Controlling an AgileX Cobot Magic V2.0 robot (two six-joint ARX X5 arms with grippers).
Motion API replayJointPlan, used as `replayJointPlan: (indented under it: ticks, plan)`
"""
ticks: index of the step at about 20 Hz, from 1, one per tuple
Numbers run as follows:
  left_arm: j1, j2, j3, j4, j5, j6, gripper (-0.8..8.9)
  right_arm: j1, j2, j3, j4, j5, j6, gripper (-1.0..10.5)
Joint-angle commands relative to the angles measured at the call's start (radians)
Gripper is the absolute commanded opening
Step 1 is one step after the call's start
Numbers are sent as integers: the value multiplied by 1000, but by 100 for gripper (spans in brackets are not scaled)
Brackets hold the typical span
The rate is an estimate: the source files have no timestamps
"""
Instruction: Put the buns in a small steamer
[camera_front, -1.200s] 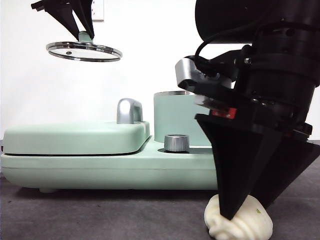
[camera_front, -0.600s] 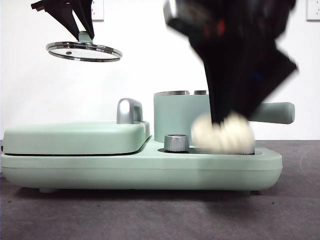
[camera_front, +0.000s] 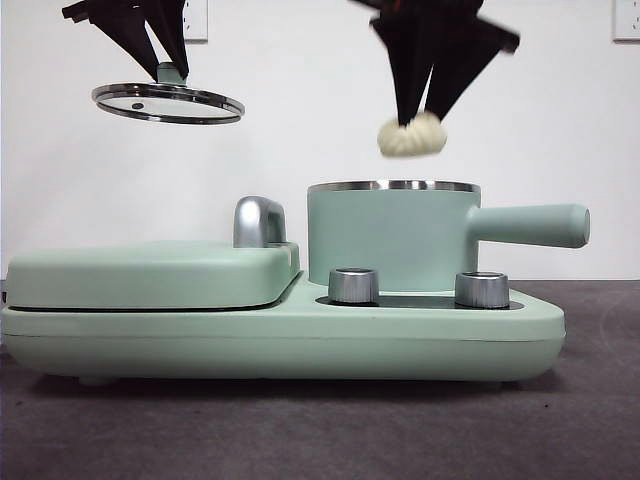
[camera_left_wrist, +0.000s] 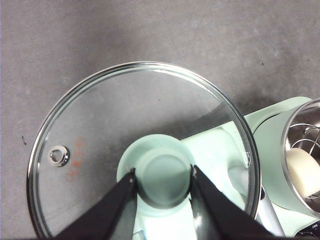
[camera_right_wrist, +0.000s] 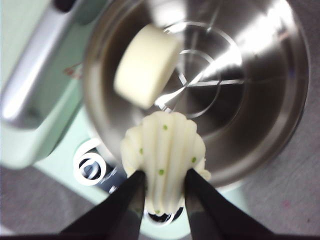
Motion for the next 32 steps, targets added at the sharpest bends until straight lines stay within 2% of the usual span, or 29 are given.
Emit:
replayJointPlan:
  ticks: [1, 9, 14, 17, 21, 25, 29, 32]
  plan:
    - [-5, -8, 44, 19, 5, -8, 23, -22, 83, 39, 13, 1, -27, 111]
    - [-5, -8, 44, 19, 5, -8, 23, -61, 172, 39, 77, -1, -32, 117]
    - [-5, -8, 44, 19, 5, -8, 23, -60, 172, 39, 82, 0, -32, 296]
    - [-5, -8, 44, 18, 5, -8, 23, -61, 171, 45, 77, 0, -31, 302]
    - [-9, -8, 44, 18, 5, -8, 23, -57, 148, 122, -30, 0, -32, 305]
    - [-25, -8, 44, 11, 5, -8, 23, -46, 50, 134, -86, 0, -39, 466]
    - [-66, -8, 44, 10, 5, -13, 23, -46, -126, 79, -87, 0, -37, 477]
    - [-122, -8, 44, 10, 5, -13, 23, -46, -317, -25, -87, -1, -35, 528]
